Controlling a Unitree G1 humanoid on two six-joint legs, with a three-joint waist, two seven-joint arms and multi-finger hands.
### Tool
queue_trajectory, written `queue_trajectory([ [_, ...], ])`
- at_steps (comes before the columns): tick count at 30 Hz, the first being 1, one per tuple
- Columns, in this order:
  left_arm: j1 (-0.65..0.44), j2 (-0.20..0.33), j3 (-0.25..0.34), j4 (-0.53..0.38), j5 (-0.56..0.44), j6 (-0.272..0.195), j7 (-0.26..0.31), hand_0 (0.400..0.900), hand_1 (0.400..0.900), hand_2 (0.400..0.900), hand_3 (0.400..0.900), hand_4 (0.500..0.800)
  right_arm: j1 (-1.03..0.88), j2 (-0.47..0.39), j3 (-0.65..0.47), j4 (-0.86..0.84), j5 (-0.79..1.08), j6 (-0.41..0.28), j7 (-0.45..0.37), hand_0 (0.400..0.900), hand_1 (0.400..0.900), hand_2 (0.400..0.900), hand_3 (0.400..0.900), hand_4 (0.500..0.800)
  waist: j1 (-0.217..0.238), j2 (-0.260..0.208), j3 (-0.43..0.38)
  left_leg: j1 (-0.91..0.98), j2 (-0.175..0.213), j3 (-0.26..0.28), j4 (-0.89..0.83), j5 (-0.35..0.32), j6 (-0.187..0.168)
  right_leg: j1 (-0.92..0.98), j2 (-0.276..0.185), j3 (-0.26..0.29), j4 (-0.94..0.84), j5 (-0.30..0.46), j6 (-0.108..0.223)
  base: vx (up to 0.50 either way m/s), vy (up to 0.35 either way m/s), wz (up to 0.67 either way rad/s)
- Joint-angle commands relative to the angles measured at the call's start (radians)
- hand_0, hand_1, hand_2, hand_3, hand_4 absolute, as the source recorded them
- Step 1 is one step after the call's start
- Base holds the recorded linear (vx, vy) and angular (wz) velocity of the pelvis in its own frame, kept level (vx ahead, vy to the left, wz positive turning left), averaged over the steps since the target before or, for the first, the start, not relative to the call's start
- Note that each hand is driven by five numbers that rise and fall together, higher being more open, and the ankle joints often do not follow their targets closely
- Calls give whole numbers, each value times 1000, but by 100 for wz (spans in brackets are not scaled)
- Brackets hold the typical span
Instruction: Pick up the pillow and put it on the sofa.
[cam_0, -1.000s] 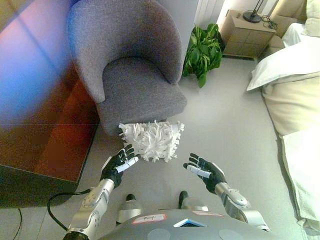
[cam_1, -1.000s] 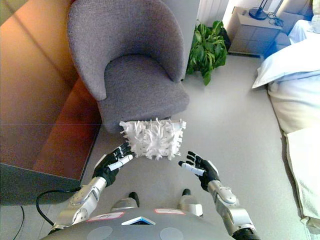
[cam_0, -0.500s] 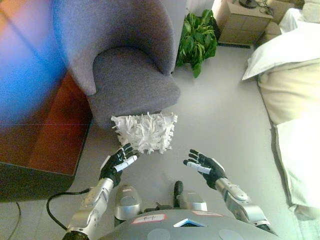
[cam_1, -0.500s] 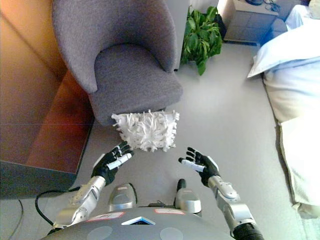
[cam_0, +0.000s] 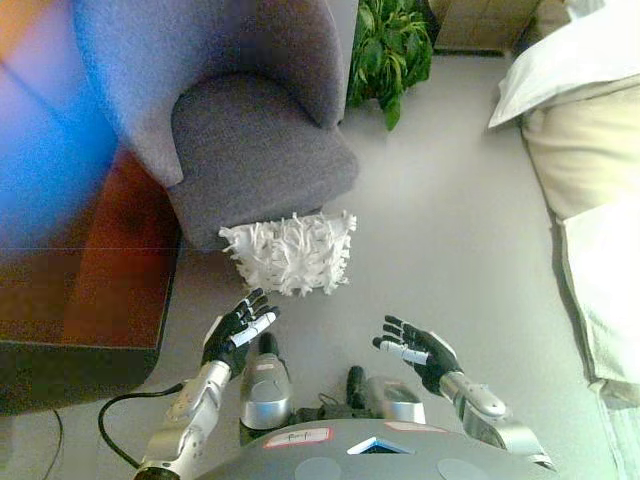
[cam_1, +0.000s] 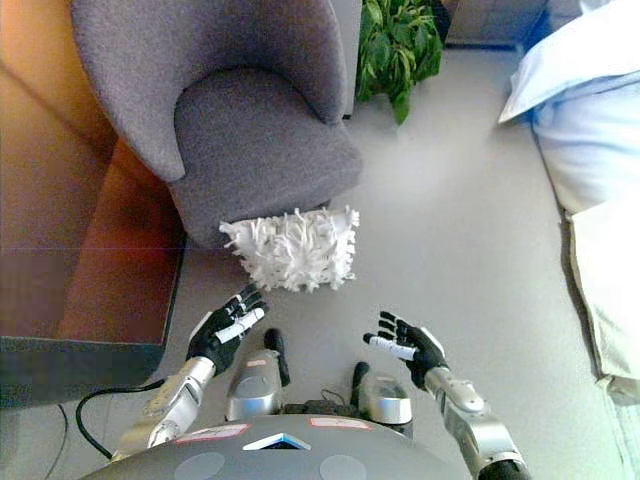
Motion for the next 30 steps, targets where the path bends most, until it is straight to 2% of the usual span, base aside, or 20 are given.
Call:
queue_trajectory([
  [1, -35, 65, 31, -117, -16, -106, -9, 900, 900, 900, 900, 800, -27, -9, 0, -107, 1, -67, 44, 900, 900, 900, 900, 800, 0, -24, -53, -24, -40, 61, -73, 83, 51, 75, -35, -98, 99, -38, 80, 259, 198, 5],
  [3, -50, 76, 32, -113, -23, -104, -8, 900, 900, 900, 900, 800, -45, 4, 17, -98, -5, -78, 31, 900, 900, 900, 900, 800, 2, -25, -61, -4, -61, 71, -106, 71, 70, 40, -53, -106, 178, -36, 103, 224, 177, 4],
  [4, -68, 83, 32, -105, -8, -95, -1, 900, 900, 900, 900, 800, -75, 23, 24, -81, 9, -68, -13, 900, 900, 900, 900, 800, 8, -32, -72, 2, -89, 60, -111, 43, 95, 15, -59, -105, 235, -36, 118, 168, 136, 0],
  [5, -71, 85, 35, -106, -2, -89, 3, 900, 900, 900, 900, 800, -82, 28, 24, -81, 20, -59, -30, 900, 900, 900, 900, 800, 15, -26, -79, -13, -82, 72, -99, 51, 106, 0, -45, -107, 245, -12, 116, 239, 181, -1],
  [6, -72, 88, 37, -113, 8, -77, 7, 900, 900, 900, 900, 800, -87, 42, 25, -95, 36, -42, -48, 900, 900, 900, 900, 800, 21, -39, -97, -17, -109, 63, -97, 37, 123, -15, -42, -100, 310, 27, 140, 122, 110, -6],
  [8, -70, 94, 35, -125, 16, -64, -9, 900, 900, 900, 900, 800, -84, 59, 29, -104, 18, -48, -41, 900, 900, 900, 900, 800, 27, -48, -114, -14, -135, 53, -93, 10, 150, -61, -42, -96, 446, 88, 166, 188, 182, -2],
  [11, -72, 96, 25, -97, 32, -66, -2, 900, 900, 900, 900, 800, -94, 64, 51, -77, -57, -80, -65, 900, 900, 900, 900, 800, 33, -19, -121, 29, -147, 24, -94, -29, 175, -229, -87, -123, 782, 158, 173, 200, 235, -12],
  [12, -77, 97, 28, -93, 31, -56, 13, 900, 900, 900, 900, 800, -111, 61, 65, -68, -65, -79, -86, 900, 900, 900, 900, 800, 31, -11, -119, 52, -146, 21, -96, -38, 175, -287, -103, -136, 820, 154, 163, 186, 143, -9],
  [14, -86, 102, 41, -98, 14, -39, 11, 900, 900, 900, 900, 800, -129, 62, 70, -65, -67, -76, -96, 900, 900, 900, 900, 800, 27, -8, -112, 81, -146, 15, -106, -33, 163, -310, -120, -168, 757, 133, 152, 153, -6, 7],
  [15, -86, 103, 52, -104, 13, -29, -8, 900, 900, 900, 900, 800, -130, 60, 68, -68, -78, -86, -95, 900, 900, 900, 900, 800, 25, -6, -108, 95, -144, 11, -107, -33, 153, -314, -128, -183, 686, 129, 145, 136, -89, 18],
  [17, -88, 112, 57, -117, 22, -18, -31, 900, 900, 900, 900, 800, -124, 59, 60, -68, -99, -110, -93, 900, 900, 900, 900, 800, 20, 0, -92, 114, -137, 6, -108, -37, 143, -318, -167, -202, 600, 161, 141, 124, -150, 29],
  [18, -91, 115, 56, -119, 28, -15, -35, 900, 900, 900, 900, 800, -121, 57, 59, -71, -106, -121, -95, 900, 900, 900, 900, 800, 13, 0, -82, 127, -133, 5, -108, -42, 136, -332, -201, -205, 557, 202, 145, 155, -227, 39],
  [19, -98, 117, 50, -119, 38, -11, -32, 900, 900, 900, 900, 800, -118, 53, 60, -70, -116, -137, -98, 900, 900, 900, 900, 800, 3, -5, -67, 149, -126, 9, -109, -51, 124, -350, -263, -202, 487, 270, 160, 157, -246, 36],
  [20, -101, 120, 46, -119, 37, -10, -29, 900, 900, 900, 900, 800, -116, 53, 59, -69, -123, -145, -98, 900, 900, 900, 900, 800, -5, -15, -59, 159, -123, 10, -105, -60, 114, -348, -297, -191, 409, 314, 174, 221, -364, 41],
  [21, -101, 122, 40, -115, 31, -18, -27, 900, 900, 900, 900, 800, -110, 52, 55, -76, -136, -155, -98, 900, 900, 900, 900, 800, -17, -33, -56, 165, -119, 8, -97, -72, 94, -346, -339, -172, 254, 375, 194, 227, -376, 37],
  [23, -87, 125, 32, -119, 24, -34, -21, 900, 900, 900, 900, 800, -96, 44, 47, -96, -154, -158, -104, 900, 900, 900, 900, 800, -29, -43, -50, 179, -102, 1, -82, -93, 74, -318, -373, -156, 127, 436, 218, 232, -342, 34],
  [24, -72, 129, 33, -122, 15, -48, -13, 900, 900, 900, 900, 800, -89, 38, 47, -105, -191, -165, -111, 900, 900, 900, 900, 800, -38, -45, -50, 184, -83, 8, -80, -95, 67, -324, -380, -137, 119, 456, 226, 189, -238, 26],
  [25, -63, 132, 36, -125, 6, -54, -6, 900, 900, 900, 900, 800, -85, 29, 45, -111, -229, -167, -114, 900, 900, 900, 900, 800, -39, -42, -52, 190, -68, 13, -80, -91, 60, -303, -373, -153, 92, 419, 224, 168, -193, 23],
  [27, -48, 126, 40, -128, 2, -62, 4, 900, 900, 900, 900, 800, -85, 1, 43, -132, -292, -155, -132, 900, 900, 900, 900, 800, -38, -40, -56, 194, -44, 16, -77, -80, 47, -265, -361, -177, 62, 394, 221, 149, -172, 23],
  [30, -29, 131, 47, -139, -8, -63, -7, 900, 900, 900, 900, 800, -111, -39, 42, -121, -402, -169, -145, 900, 900, 900, 900, 800, -24, -38, -66, 179, -6, 15, -60, -60, 24, -230, -331, -206, 24, 333, 209, 126, -149, 26],
])
